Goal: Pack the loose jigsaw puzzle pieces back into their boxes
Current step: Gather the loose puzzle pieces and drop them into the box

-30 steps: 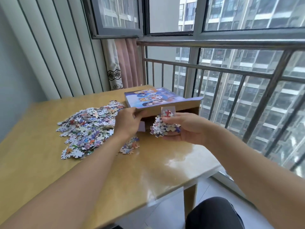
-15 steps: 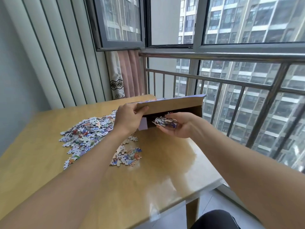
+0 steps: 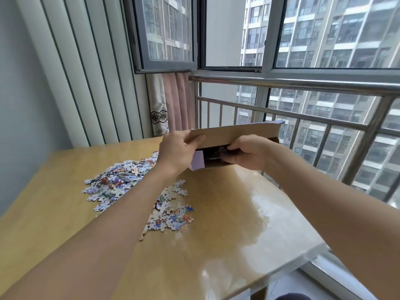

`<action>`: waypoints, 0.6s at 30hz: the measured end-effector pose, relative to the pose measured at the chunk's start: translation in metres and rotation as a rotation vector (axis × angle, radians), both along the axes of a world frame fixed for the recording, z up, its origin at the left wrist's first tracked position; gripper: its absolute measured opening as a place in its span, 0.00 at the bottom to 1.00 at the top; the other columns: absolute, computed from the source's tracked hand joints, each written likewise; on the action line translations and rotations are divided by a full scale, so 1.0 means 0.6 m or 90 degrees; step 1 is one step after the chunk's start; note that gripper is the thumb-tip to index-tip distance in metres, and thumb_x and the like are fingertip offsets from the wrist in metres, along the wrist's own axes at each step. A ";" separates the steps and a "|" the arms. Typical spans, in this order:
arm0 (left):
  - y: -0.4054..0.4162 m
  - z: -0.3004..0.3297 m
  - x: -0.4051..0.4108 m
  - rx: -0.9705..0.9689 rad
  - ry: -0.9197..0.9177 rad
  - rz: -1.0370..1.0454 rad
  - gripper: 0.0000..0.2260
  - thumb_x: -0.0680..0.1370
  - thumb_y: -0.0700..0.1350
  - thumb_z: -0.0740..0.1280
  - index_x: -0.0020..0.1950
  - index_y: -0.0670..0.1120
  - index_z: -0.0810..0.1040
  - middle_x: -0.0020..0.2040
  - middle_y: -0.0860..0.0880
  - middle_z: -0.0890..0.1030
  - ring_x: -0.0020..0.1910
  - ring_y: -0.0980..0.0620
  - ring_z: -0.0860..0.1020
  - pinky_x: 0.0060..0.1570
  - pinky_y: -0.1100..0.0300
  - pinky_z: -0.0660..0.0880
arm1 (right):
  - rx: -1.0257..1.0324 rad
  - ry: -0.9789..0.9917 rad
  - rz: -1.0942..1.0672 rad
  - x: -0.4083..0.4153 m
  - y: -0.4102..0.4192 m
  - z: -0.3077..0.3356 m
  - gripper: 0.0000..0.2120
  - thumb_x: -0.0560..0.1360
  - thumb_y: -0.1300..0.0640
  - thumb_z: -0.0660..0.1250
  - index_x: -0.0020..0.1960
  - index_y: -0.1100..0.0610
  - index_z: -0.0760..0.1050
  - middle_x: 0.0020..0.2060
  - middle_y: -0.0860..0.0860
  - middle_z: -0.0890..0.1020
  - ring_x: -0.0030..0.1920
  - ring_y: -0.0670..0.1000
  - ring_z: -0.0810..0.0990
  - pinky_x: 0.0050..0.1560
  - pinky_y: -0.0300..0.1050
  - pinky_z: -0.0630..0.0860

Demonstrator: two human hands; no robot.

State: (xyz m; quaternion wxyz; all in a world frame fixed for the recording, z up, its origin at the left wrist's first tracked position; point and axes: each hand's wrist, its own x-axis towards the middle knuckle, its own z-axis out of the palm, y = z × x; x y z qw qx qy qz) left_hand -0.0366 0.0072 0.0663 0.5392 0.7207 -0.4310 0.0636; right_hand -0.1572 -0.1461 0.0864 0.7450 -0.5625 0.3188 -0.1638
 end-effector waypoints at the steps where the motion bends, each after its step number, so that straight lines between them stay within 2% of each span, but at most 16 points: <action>1: 0.000 0.003 0.001 -0.006 0.001 0.004 0.10 0.78 0.53 0.71 0.56 0.52 0.85 0.44 0.59 0.84 0.47 0.58 0.82 0.49 0.64 0.77 | -0.056 0.007 0.000 -0.008 -0.001 0.005 0.20 0.76 0.76 0.59 0.68 0.74 0.68 0.68 0.69 0.73 0.68 0.65 0.74 0.62 0.53 0.78; 3: -0.001 0.010 0.005 -0.017 -0.001 0.012 0.09 0.78 0.53 0.71 0.55 0.53 0.86 0.44 0.57 0.85 0.47 0.57 0.82 0.52 0.59 0.78 | -0.171 0.044 0.002 -0.020 -0.003 0.009 0.21 0.75 0.77 0.61 0.68 0.73 0.69 0.65 0.69 0.75 0.64 0.63 0.78 0.55 0.49 0.83; 5: -0.001 0.017 0.006 -0.016 -0.013 0.020 0.10 0.78 0.53 0.70 0.55 0.53 0.86 0.43 0.57 0.84 0.47 0.56 0.82 0.51 0.59 0.78 | -0.331 0.102 0.036 -0.028 -0.002 0.008 0.19 0.75 0.75 0.62 0.66 0.69 0.73 0.63 0.62 0.78 0.57 0.57 0.83 0.50 0.48 0.84; 7: -0.002 0.021 0.007 -0.011 -0.018 0.027 0.10 0.78 0.54 0.70 0.56 0.53 0.85 0.42 0.58 0.83 0.46 0.56 0.81 0.48 0.62 0.77 | -0.609 0.177 0.089 -0.034 -0.005 0.010 0.20 0.75 0.68 0.67 0.67 0.61 0.77 0.58 0.53 0.80 0.50 0.50 0.83 0.45 0.42 0.83; 9: -0.005 0.023 0.007 -0.009 -0.014 0.033 0.10 0.78 0.54 0.70 0.56 0.54 0.85 0.42 0.59 0.83 0.46 0.55 0.81 0.48 0.63 0.76 | -0.876 0.219 0.145 -0.034 -0.007 0.005 0.19 0.72 0.61 0.74 0.62 0.55 0.81 0.52 0.49 0.83 0.47 0.50 0.83 0.48 0.43 0.80; 10: -0.007 0.025 0.009 -0.011 -0.008 0.034 0.10 0.78 0.54 0.70 0.56 0.54 0.85 0.43 0.58 0.83 0.47 0.55 0.81 0.50 0.63 0.76 | -0.959 0.219 0.150 -0.032 -0.006 -0.001 0.16 0.71 0.60 0.77 0.58 0.54 0.84 0.49 0.49 0.84 0.47 0.51 0.83 0.48 0.44 0.79; 12: -0.012 0.034 0.014 -0.036 0.019 0.019 0.09 0.78 0.53 0.70 0.55 0.52 0.86 0.44 0.57 0.85 0.47 0.56 0.82 0.54 0.59 0.78 | -1.078 0.194 0.086 -0.026 -0.002 -0.009 0.06 0.73 0.60 0.74 0.50 0.54 0.86 0.44 0.50 0.86 0.44 0.54 0.82 0.45 0.46 0.77; 13: -0.013 0.041 0.018 -0.056 0.034 0.007 0.09 0.79 0.52 0.70 0.54 0.51 0.86 0.44 0.55 0.85 0.46 0.56 0.81 0.54 0.56 0.78 | -1.128 0.166 0.029 -0.020 -0.004 -0.009 0.04 0.75 0.60 0.72 0.46 0.54 0.86 0.43 0.50 0.86 0.44 0.55 0.82 0.43 0.47 0.78; 16: -0.012 0.061 0.032 -0.086 0.037 -0.012 0.09 0.80 0.50 0.68 0.51 0.47 0.86 0.43 0.49 0.86 0.41 0.51 0.80 0.49 0.45 0.80 | -1.187 0.067 -0.086 -0.005 -0.016 0.006 0.07 0.75 0.61 0.70 0.45 0.54 0.87 0.44 0.51 0.86 0.45 0.56 0.82 0.45 0.52 0.80; 18: -0.007 0.067 0.040 -0.082 0.032 -0.024 0.10 0.80 0.50 0.67 0.50 0.47 0.85 0.42 0.49 0.85 0.41 0.48 0.80 0.48 0.42 0.80 | -1.199 0.089 -0.080 0.001 -0.020 0.017 0.07 0.76 0.60 0.69 0.45 0.54 0.86 0.43 0.51 0.86 0.44 0.56 0.82 0.47 0.54 0.81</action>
